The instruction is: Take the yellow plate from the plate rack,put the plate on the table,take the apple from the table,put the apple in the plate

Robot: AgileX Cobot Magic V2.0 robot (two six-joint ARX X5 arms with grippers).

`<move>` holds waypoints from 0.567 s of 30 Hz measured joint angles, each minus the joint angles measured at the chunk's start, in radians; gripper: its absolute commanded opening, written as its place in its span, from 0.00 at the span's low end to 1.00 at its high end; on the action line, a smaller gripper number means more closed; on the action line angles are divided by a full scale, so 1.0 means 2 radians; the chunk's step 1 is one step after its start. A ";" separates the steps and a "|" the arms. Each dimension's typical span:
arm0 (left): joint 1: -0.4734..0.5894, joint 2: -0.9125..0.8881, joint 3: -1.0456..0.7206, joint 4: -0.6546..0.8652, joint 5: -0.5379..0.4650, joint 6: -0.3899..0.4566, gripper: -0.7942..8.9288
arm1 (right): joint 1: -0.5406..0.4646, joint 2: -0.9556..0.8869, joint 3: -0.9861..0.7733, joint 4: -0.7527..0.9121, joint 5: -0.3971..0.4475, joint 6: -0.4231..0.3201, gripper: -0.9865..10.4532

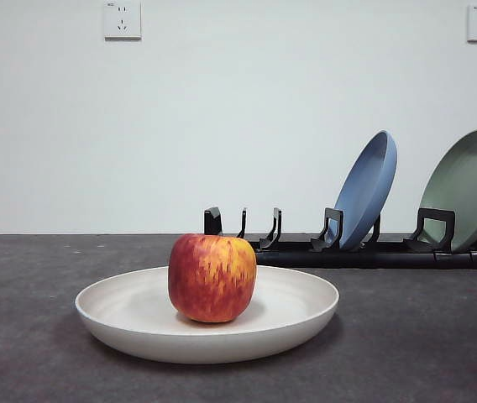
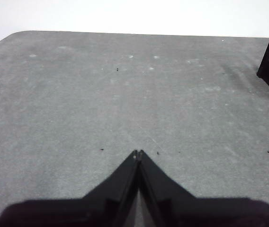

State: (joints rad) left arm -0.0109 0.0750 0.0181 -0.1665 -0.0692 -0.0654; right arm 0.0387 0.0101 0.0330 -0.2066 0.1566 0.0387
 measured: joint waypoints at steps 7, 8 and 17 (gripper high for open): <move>0.000 0.001 0.000 0.000 0.000 0.000 0.08 | 0.000 0.000 0.000 -0.001 0.000 0.002 0.09; 0.000 0.001 0.000 0.000 0.000 0.000 0.08 | 0.000 0.000 0.000 -0.001 0.000 0.002 0.09; 0.000 0.001 0.000 0.000 0.000 0.000 0.08 | 0.000 0.000 0.000 -0.001 0.000 0.003 0.09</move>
